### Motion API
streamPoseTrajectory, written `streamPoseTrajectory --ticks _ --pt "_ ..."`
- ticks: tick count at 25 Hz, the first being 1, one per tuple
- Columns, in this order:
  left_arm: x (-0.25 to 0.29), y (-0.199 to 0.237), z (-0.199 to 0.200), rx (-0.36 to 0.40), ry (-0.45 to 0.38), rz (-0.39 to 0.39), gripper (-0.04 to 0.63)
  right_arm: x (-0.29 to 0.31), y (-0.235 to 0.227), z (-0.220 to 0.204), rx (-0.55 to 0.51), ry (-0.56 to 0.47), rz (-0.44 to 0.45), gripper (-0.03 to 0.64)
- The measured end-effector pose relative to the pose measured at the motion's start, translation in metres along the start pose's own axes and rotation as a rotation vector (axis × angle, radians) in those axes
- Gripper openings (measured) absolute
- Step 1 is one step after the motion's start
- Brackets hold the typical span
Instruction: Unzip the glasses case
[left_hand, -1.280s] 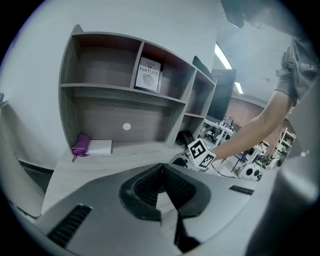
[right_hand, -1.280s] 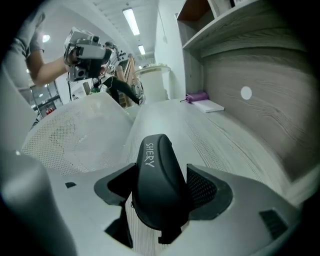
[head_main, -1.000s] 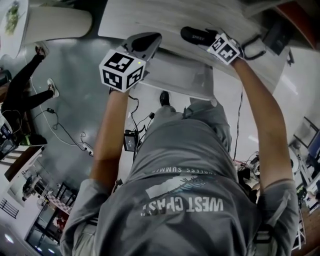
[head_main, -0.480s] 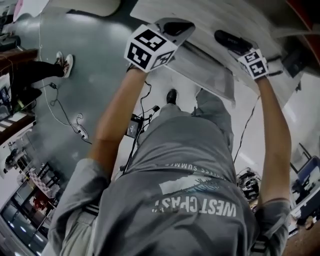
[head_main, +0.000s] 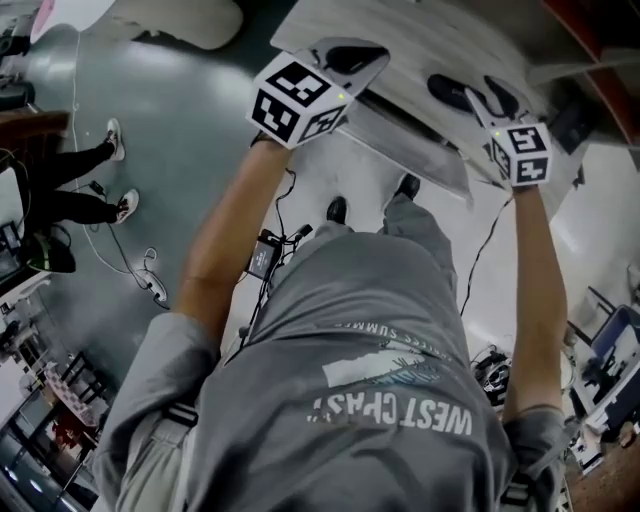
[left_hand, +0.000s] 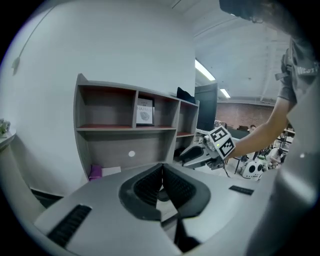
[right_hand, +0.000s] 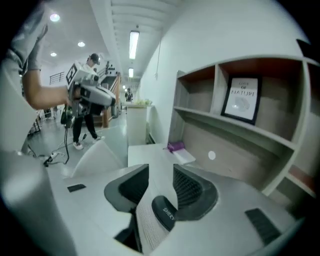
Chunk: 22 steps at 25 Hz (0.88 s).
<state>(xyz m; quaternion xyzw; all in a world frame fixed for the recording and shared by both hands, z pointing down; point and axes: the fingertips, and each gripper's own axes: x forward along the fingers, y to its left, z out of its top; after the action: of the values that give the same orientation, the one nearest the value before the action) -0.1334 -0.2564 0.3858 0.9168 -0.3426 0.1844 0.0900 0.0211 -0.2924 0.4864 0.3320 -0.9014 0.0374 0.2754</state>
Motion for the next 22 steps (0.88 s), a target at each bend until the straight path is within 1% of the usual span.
streamPoseTrajectory --ticks 2,5,7,9,12,14,16,17,22 --pt "-0.013 0.001 0.008 0.014 -0.033 -0.001 0.0 -0.019 0.01 0.038 0.039 -0.086 -0.038 0.099" --pt "-0.034 -0.01 0.033 0.039 -0.091 0.0 -0.001 -0.067 0.024 0.092 0.121 -0.197 -0.08 0.017" --pt "-0.047 -0.019 0.051 0.054 -0.135 0.003 -0.002 -0.102 0.035 0.121 0.169 -0.265 -0.092 0.009" --pt "-0.061 -0.024 0.065 0.064 -0.179 0.01 -0.002 -0.13 0.052 0.145 0.206 -0.325 -0.084 0.009" --pt "-0.087 -0.023 0.077 0.071 -0.233 0.028 -0.002 -0.157 0.083 0.177 0.208 -0.383 -0.059 0.008" --pt "-0.103 -0.024 0.086 0.083 -0.266 0.036 -0.002 -0.174 0.1 0.193 0.158 -0.384 -0.077 0.008" --pt "-0.116 -0.031 0.097 0.105 -0.299 0.037 -0.002 -0.192 0.113 0.201 0.103 -0.372 -0.122 0.006" --pt "-0.123 -0.035 0.102 0.117 -0.312 0.039 -0.002 -0.202 0.118 0.204 0.095 -0.371 -0.141 0.006" --pt "-0.149 -0.052 0.114 0.158 -0.353 0.033 -0.002 -0.234 0.136 0.208 0.129 -0.388 -0.198 0.006"
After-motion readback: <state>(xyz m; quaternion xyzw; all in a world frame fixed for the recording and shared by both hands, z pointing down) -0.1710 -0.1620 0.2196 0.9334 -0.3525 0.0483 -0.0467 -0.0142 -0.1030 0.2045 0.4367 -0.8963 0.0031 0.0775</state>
